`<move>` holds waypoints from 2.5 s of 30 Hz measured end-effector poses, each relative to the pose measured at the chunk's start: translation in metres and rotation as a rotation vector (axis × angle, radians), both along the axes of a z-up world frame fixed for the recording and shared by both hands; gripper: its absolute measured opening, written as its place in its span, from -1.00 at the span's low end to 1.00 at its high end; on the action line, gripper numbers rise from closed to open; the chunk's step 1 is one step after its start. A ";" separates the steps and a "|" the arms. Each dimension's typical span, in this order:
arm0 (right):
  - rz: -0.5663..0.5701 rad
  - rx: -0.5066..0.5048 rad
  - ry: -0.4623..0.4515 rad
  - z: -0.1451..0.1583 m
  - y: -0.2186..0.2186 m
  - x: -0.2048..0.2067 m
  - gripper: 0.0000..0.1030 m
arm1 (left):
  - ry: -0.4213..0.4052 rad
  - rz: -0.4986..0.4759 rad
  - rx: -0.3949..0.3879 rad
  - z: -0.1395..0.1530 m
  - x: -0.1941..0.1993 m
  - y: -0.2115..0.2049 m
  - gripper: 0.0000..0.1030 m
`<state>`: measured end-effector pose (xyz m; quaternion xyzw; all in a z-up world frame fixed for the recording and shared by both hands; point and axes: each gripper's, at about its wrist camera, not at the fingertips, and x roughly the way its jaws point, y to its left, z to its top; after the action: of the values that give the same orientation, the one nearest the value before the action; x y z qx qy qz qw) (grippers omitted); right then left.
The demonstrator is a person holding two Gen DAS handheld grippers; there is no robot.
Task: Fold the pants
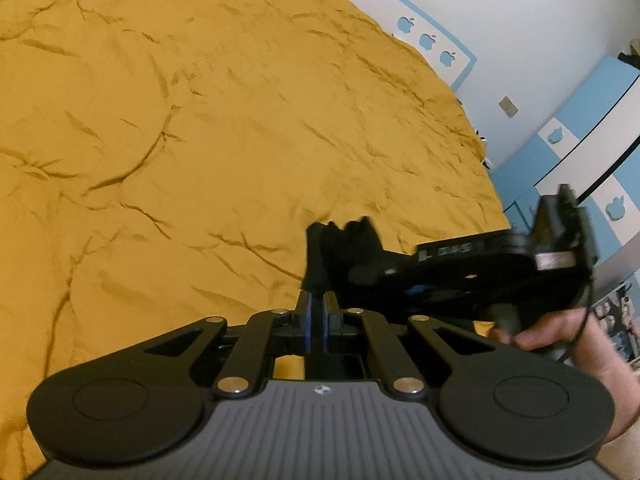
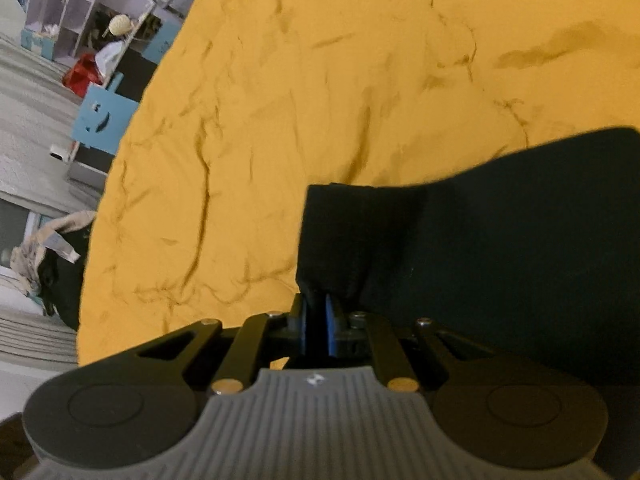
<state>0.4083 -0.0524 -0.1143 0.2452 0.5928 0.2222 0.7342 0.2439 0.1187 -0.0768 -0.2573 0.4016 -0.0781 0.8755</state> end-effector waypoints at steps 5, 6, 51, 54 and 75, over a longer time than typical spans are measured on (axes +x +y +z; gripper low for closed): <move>0.055 0.063 -0.022 0.012 0.003 -0.005 -0.58 | -0.017 0.005 -0.036 0.007 -0.002 0.000 -0.91; 0.076 0.035 -0.064 0.021 0.001 -0.008 -0.58 | -0.019 0.009 -0.045 0.008 -0.001 0.000 -0.91; -0.043 -0.349 -0.542 0.027 -0.108 -0.128 -0.58 | -0.048 -0.074 0.209 0.006 0.007 -0.087 -0.94; -0.030 -0.370 -0.534 0.019 -0.105 -0.157 -0.58 | -0.016 -0.085 0.222 -0.007 -0.002 -0.092 -0.94; -0.104 -0.253 -0.325 0.005 -0.151 -0.179 -0.22 | 0.054 0.039 0.078 -0.013 -0.025 -0.051 0.00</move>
<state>0.2289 -0.2034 -0.1092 0.1425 0.4764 0.1444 0.8555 0.2184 0.0678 -0.0897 -0.2328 0.4227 -0.0384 0.8750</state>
